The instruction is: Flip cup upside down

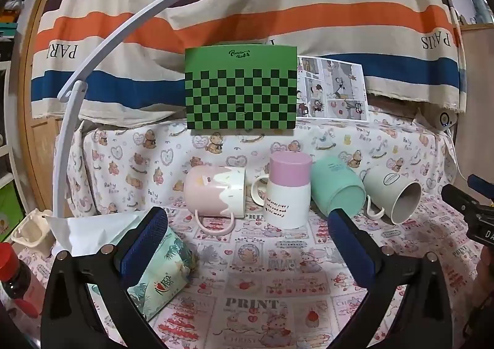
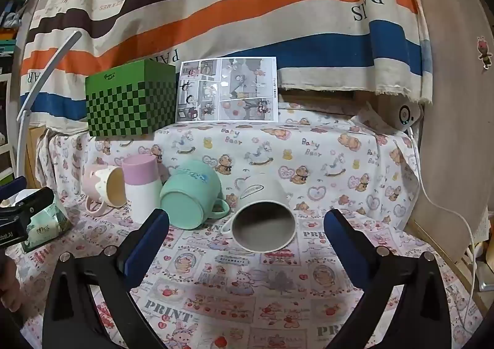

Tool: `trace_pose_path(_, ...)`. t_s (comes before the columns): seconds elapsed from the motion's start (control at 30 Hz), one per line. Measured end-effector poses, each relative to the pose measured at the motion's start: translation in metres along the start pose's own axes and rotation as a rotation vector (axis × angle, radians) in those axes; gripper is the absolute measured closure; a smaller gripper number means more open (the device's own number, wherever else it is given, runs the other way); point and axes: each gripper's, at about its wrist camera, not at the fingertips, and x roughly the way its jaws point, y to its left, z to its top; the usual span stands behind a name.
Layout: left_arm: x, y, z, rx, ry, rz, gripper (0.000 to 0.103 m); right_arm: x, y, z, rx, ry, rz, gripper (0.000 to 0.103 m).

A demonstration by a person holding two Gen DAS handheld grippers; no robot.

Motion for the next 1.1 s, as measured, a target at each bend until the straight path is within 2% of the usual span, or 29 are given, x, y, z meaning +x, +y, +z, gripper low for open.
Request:
trace_pose_path(0.03, 0.0, 0.0005, -0.0001, -0.012, 0.0, -0.004, 0.0, 0.0002, 0.0016, -0.0001, -0.039, 0.004, -0.004, 0.001)
trace_pose_path(0.37, 0.0002, -0.0015, -0.0024, -0.017, -0.001, -0.026, 0.0, 0.0006, -0.0021, 0.0004, -0.014, 0.004, 0.005, 0.0)
trace_pose_path(1.1, -0.0007, -0.0002, -0.0022, -0.02, 0.004, -0.007, 0.0, -0.0001, -0.0021, -0.0005, -0.009, 0.004, 0.007, 0.0)
